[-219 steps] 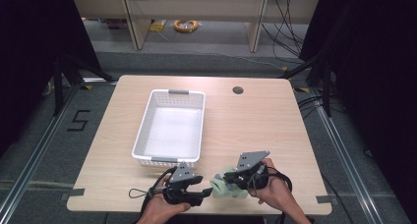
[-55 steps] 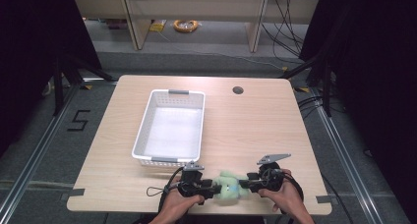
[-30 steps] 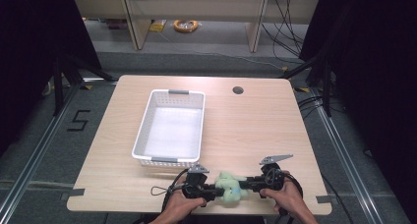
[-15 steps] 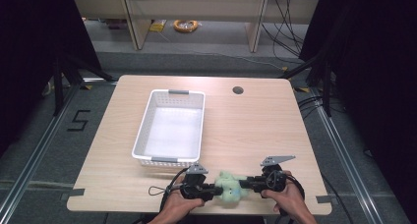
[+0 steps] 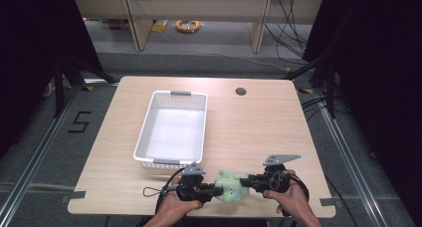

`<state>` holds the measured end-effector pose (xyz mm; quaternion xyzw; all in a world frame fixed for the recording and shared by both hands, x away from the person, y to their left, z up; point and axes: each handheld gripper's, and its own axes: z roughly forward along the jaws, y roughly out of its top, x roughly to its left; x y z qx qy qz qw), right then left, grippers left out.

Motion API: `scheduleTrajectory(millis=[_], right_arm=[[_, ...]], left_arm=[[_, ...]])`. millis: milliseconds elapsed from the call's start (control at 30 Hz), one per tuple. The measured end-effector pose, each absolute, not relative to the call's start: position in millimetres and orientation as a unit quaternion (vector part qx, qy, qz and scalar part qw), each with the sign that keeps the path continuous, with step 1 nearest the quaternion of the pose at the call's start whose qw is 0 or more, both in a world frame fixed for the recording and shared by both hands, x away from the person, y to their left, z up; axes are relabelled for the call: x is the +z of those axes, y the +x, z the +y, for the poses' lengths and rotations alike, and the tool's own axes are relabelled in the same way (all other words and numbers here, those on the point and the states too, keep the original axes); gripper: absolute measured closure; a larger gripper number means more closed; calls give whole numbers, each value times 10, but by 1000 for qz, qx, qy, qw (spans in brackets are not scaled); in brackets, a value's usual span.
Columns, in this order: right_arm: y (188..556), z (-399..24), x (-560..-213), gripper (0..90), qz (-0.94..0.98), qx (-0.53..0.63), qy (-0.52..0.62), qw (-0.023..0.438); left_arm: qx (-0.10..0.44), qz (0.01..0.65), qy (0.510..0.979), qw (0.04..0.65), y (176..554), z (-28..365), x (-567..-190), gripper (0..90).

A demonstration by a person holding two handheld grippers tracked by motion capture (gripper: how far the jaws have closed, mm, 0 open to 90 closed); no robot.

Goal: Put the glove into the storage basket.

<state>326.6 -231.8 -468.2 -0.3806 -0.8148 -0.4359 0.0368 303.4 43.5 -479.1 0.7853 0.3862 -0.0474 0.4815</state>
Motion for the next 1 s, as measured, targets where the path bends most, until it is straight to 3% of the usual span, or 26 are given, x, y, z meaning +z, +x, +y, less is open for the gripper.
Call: scheduleTrajectory(millis=[633,1000], right_arm=[[3549,-1799,-3982,761,-836,-442,-325,-3],[3767,-1407,-3799,761,-850,-425,-311,4]], left_arm=[[-20,397,770,499,3175,997,-4106,773],[-14,423,763,488,3310,1330,-3981,771]])
